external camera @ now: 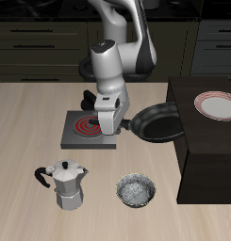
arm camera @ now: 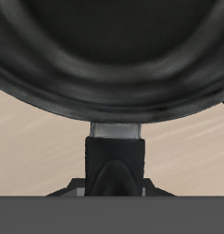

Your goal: Place the frypan on the top layer of the shelf

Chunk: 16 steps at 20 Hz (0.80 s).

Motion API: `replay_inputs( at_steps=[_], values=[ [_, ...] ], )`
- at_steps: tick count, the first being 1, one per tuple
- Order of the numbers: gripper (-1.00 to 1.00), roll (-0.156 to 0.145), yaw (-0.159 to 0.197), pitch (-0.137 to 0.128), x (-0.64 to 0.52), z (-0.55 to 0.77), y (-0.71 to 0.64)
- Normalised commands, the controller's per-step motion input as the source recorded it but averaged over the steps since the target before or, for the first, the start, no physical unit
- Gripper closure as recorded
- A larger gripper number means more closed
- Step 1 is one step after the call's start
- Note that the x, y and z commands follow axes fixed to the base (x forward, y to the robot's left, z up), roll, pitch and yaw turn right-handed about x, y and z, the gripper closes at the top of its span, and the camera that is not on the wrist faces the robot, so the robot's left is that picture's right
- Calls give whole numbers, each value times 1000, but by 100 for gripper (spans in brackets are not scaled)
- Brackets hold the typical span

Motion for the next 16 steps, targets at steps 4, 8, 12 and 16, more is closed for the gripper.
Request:
replay_inputs(
  at_steps=[4, 8, 12, 16],
  values=[
    [100, 47, -3, 2, -44, 64, 313],
    [100, 45, -2, 0, -56, 51, 330],
    [100, 42, -2, -4, -63, 57, 335],
    [100, 52, -16, 1, -77, 38, 442]
  ],
)
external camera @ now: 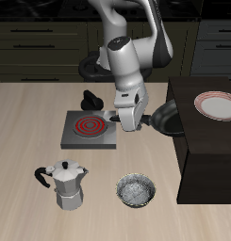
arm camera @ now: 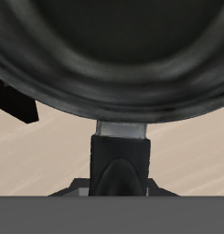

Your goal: Place the frypan on the top layer of the shelf

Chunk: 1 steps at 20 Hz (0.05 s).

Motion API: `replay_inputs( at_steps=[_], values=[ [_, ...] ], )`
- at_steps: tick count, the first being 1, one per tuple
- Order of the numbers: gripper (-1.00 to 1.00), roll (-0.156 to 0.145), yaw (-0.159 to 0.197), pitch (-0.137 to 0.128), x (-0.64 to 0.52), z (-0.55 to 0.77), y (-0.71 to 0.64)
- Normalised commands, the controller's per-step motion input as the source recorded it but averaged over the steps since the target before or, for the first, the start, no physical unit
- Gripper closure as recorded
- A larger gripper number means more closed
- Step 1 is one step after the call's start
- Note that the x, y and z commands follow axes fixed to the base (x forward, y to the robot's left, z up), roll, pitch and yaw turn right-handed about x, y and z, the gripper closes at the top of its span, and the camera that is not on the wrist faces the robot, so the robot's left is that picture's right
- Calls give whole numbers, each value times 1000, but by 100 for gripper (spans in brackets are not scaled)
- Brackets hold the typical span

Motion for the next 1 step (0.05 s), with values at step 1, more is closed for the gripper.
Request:
replay_inputs(
  at_steps=[1],
  values=[
    [100, 51, -15, 12, -74, -3, 422]
  ],
)
